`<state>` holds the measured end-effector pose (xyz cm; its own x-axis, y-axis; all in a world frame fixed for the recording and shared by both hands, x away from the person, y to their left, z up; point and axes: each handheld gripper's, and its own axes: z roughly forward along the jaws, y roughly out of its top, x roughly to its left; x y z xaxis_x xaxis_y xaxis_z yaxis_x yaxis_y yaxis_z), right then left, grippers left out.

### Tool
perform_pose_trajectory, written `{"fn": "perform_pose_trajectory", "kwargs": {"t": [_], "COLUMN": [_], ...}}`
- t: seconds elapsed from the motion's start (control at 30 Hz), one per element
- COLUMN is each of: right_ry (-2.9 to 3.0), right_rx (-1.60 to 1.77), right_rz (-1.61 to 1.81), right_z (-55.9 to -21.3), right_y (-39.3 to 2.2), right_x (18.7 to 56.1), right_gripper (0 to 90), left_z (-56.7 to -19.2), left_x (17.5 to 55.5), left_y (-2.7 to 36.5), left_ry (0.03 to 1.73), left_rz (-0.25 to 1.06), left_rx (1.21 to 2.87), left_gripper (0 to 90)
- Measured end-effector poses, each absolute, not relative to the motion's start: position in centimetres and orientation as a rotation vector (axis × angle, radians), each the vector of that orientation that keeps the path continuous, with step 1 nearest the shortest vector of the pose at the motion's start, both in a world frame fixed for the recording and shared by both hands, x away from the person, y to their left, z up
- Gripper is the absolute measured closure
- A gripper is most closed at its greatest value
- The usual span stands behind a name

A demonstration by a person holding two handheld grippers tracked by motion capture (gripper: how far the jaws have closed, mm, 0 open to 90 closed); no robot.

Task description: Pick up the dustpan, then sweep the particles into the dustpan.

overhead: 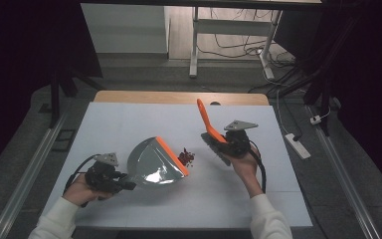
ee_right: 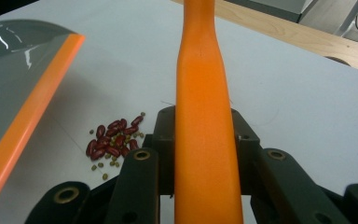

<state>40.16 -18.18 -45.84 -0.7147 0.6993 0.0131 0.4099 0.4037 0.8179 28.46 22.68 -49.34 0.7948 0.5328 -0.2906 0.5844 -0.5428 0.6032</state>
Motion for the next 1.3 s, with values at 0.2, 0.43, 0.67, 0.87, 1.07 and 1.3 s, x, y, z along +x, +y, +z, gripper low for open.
{"fn": "perform_pose_trajectory", "kwargs": {"t": [0.2, 0.43, 0.67, 0.87, 1.07, 1.3], "right_ry": [2.342, 2.359, 2.356, 2.357, 2.362, 2.372], "right_rx": [0.953, 0.938, 0.94, 0.939, 0.926, 0.911], "right_rz": [1.218, 1.2, 1.201, 1.194, 1.179, 1.164], "right_z": [-46.1, -46.5, -46.6, -46.7, -46.8, -47.0], "right_y": [-17.4, -16.6, -16.5, -16.3, -15.9, -15.4], "right_x": [40.8, 41.2, 41.4, 41.4, 41.6, 41.7], "right_gripper": [70.3, 70.3, 70.3, 70.3, 70.3, 70.3], "left_z": [-49.4, -49.5, -49.5, -49.9, -50.0, -50.2], "left_x": [28.5, 28.5, 28.6, 28.7, 28.8, 28.9], "left_y": [22.6, 22.9, 23.1, 23.2, 23.0, 22.6], "left_ry": [0.851, 0.883, 0.902, 0.932, 0.943, 0.932], "left_rz": [-0.116, -0.125, -0.138, -0.157, -0.17, -0.185], "left_rx": [2.287, 2.296, 2.3, 2.313, 2.316, 2.338], "left_gripper": [61.5, 61.5, 61.5, 61.5, 61.4, 61.4]}}
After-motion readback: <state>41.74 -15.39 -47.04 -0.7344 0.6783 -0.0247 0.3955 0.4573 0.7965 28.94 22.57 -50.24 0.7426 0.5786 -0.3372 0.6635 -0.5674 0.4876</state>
